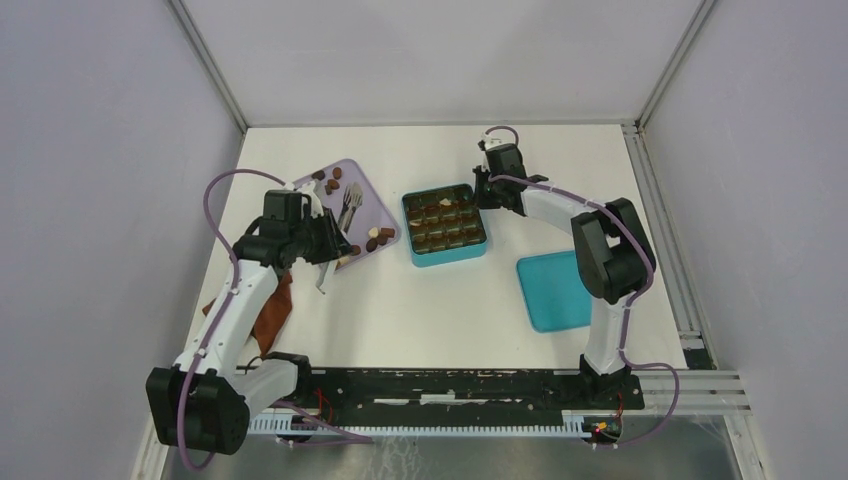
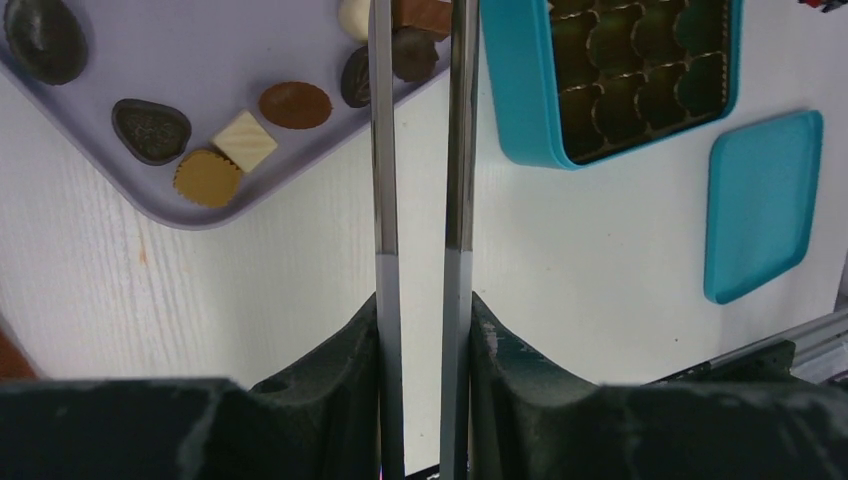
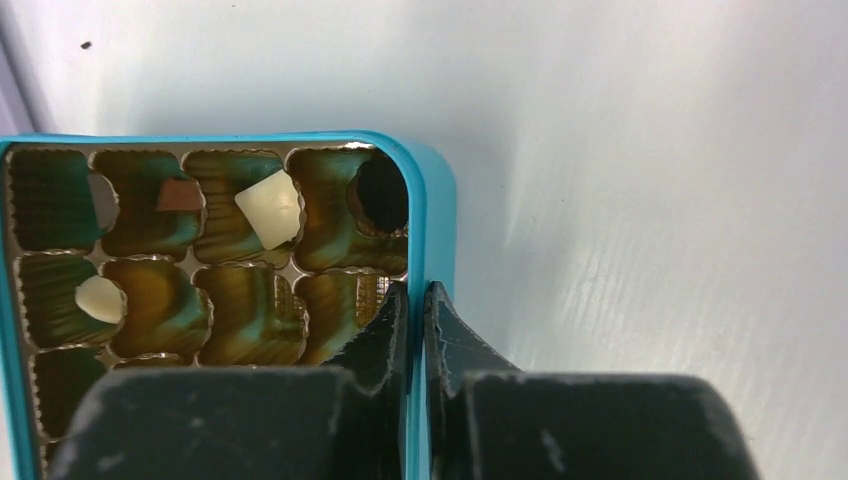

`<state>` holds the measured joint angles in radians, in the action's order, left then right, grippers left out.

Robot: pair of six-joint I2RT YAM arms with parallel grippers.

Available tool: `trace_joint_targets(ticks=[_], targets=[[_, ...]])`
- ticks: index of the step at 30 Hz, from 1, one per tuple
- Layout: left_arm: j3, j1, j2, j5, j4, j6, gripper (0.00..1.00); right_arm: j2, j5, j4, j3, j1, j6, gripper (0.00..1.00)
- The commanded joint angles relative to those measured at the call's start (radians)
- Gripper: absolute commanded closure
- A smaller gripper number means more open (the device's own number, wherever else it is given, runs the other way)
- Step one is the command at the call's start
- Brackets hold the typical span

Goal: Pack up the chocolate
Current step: Pick up the packing box from the center of the board.

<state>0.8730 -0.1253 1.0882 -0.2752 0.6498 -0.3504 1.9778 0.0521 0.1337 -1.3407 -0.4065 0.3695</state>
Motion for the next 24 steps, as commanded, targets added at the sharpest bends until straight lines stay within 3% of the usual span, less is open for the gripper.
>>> trace_joint_targets(ticks=[1, 24], targets=[[-0.003, 0.004, -0.059, -0.11, -0.089, -0.055, 0.98, -0.015, -0.099, -0.025, -0.039, -0.012, -0.022, 0.99], [-0.056, -0.01, -0.103, -0.413, -0.367, -0.185, 0.98, -0.288, -0.229, -0.289, 0.09, -0.087, -0.178, 1.0]])
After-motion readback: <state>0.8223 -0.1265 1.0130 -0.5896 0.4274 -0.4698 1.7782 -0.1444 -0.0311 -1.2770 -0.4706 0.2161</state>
